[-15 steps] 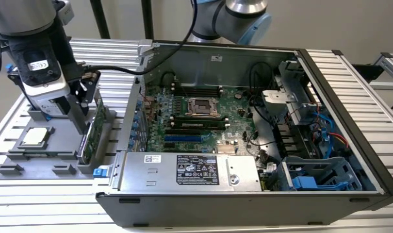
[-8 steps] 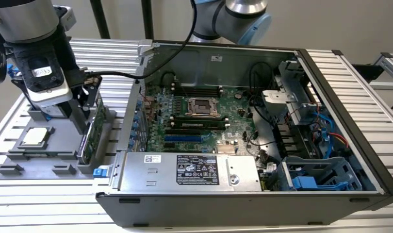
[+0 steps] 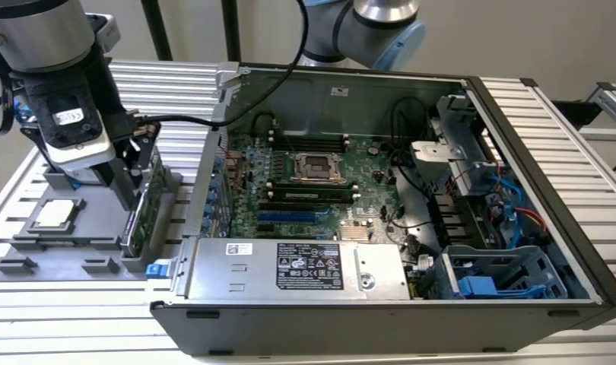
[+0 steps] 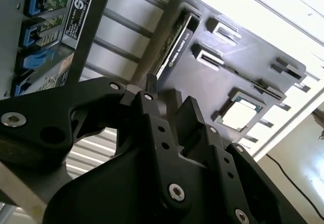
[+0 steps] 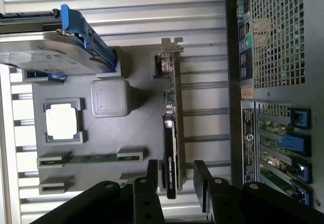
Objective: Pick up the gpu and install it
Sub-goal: 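Pick up the gpu and move the gpu toward the slot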
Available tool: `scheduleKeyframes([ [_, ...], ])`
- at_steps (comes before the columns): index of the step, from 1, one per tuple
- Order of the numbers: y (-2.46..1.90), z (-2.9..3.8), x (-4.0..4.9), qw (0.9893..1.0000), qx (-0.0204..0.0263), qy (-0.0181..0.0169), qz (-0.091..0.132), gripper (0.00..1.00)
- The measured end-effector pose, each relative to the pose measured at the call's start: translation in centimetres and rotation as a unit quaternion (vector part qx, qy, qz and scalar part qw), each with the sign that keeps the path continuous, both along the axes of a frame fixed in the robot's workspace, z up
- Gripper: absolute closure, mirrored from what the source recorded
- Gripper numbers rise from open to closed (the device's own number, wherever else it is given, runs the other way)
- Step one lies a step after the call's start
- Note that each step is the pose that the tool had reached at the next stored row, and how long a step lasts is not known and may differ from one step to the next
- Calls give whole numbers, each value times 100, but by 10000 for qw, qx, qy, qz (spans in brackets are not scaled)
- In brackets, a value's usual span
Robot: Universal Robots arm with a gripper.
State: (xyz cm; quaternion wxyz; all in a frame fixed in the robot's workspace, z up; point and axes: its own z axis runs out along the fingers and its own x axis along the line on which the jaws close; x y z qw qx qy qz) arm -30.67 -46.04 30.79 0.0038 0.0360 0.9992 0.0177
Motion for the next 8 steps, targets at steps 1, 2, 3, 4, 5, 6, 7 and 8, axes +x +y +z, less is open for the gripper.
scheduleKeyframes([
  [1,0,-14,0,10000,0,0,0,0],
  [2,1,-27,1,10000,0,0,0,0],
  [3,2,-40,1,10000,0,0,0,0],
  [4,3,-53,1,10000,0,0,0,0],
  [5,4,-64,2,10000,0,0,0,0],
  [6,6,-76,2,10000,0,0,0,0],
  [7,7,-87,3,10000,0,0,0,0],
  [8,8,-98,3,10000,0,1,0,0],
])
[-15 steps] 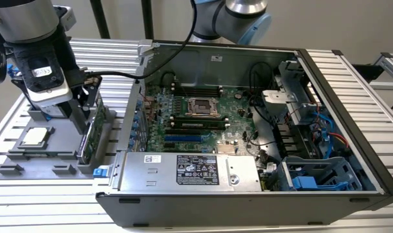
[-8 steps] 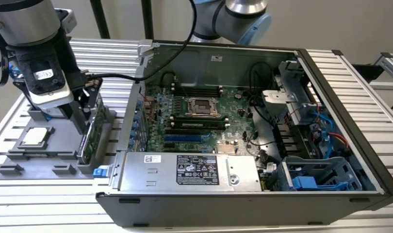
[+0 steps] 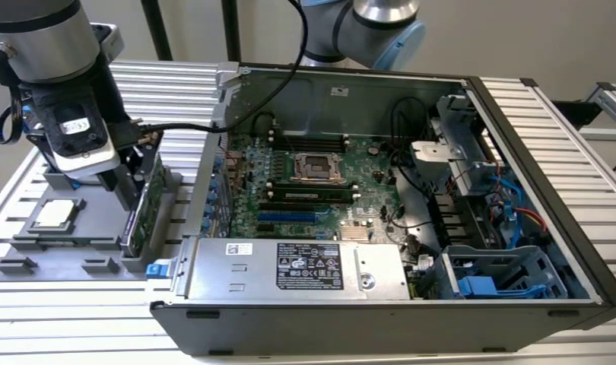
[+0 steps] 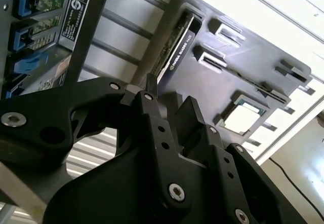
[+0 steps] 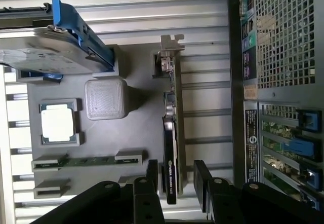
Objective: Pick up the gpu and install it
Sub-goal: 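Pick up the gpu and move the gpu toward the slot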
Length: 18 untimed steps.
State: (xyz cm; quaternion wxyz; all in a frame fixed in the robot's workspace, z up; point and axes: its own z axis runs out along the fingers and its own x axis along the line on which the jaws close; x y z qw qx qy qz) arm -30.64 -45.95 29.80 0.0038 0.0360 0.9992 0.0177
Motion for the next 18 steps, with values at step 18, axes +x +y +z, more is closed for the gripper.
scheduleKeyframes([
  [18,3,-90,1,10000,0,3,0,0],
])
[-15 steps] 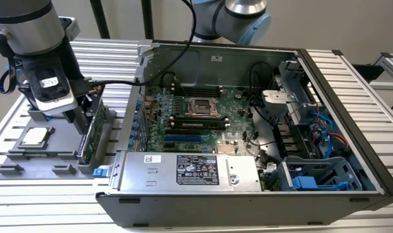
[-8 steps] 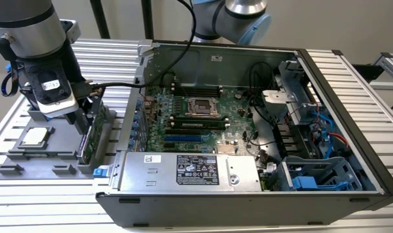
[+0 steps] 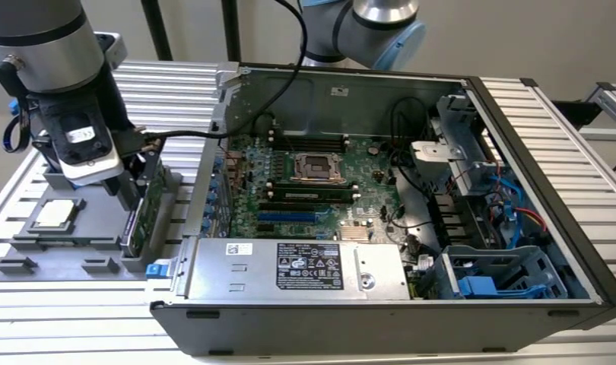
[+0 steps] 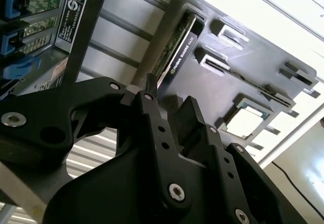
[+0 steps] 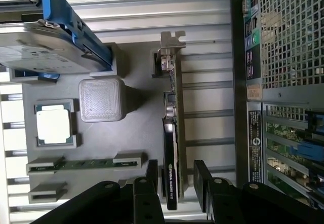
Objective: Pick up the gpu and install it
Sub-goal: 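Pick up the gpu and move the gpu toward the slot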
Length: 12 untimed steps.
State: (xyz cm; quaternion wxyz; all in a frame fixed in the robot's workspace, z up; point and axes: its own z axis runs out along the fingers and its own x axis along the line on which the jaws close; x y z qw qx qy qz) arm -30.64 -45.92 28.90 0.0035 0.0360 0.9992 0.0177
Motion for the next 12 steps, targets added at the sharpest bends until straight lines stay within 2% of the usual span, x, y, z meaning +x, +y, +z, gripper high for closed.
scheduleKeyframes([
  [12,0,-32,0,10000,0,6,0,0],
])
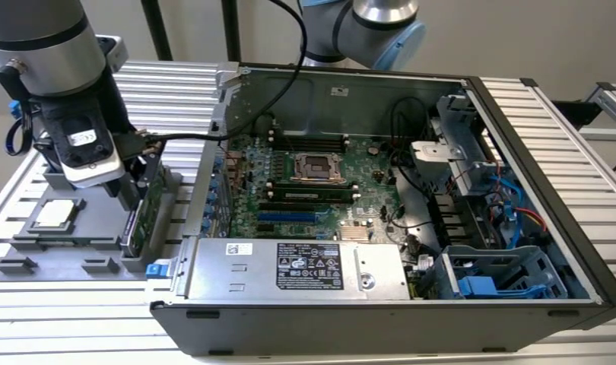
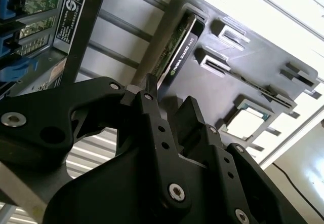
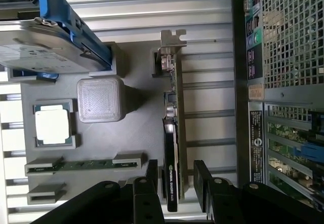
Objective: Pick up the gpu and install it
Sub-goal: 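Pick up the gpu and move the gpu toward the slot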
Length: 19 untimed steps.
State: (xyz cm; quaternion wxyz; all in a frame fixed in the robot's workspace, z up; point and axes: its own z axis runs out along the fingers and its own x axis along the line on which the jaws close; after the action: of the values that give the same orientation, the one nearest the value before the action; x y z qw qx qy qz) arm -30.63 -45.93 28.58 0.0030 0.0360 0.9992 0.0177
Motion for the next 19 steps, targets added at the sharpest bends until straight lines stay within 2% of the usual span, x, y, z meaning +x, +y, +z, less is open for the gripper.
scheduleKeyframes([
  [19,0,-46,-1,10000,0,22,0,0],
])
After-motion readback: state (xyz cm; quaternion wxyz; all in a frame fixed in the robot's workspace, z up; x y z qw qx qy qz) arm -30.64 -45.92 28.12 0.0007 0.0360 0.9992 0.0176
